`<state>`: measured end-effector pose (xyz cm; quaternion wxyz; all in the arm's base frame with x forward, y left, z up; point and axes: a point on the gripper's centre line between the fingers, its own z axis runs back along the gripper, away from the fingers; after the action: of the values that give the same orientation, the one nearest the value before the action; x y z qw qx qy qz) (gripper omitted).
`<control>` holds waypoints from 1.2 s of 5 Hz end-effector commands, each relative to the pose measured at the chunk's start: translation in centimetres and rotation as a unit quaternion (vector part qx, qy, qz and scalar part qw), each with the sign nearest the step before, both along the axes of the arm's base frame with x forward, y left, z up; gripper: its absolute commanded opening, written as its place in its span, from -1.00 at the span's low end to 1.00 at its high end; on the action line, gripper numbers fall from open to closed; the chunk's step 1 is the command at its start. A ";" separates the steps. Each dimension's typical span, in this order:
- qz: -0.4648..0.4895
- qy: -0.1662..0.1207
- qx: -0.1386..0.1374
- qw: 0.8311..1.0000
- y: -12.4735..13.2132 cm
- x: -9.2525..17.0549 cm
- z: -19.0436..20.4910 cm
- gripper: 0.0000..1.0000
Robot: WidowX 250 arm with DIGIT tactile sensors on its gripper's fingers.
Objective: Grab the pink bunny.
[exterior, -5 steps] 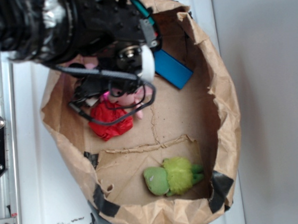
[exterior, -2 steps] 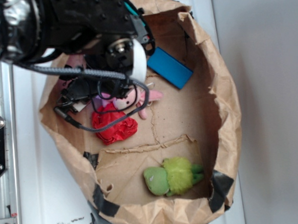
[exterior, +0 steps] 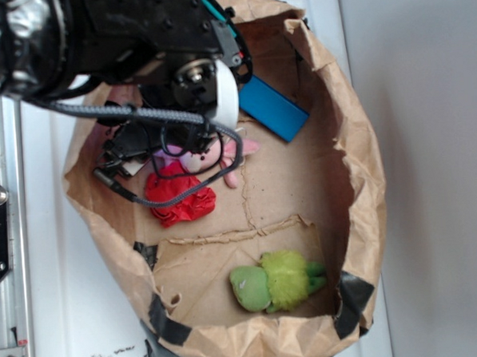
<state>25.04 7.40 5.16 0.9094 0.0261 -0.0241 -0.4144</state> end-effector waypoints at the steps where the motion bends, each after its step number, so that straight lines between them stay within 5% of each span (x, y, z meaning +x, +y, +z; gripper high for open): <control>1: 0.028 -0.019 -0.017 0.999 -1.7 1.4 0.2 -1.00; 4: 0.040 -0.067 -0.018 0.997 -1.0 1.6 3.0 -1.00; 5: 0.043 -0.082 -0.057 0.994 -1.8 1.2 7.3 -1.00; 6: 0.044 -0.092 -0.067 0.992 -1.9 1.2 9.0 -1.00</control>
<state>25.93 5.45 11.70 0.9225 -0.0218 -0.1068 -0.3703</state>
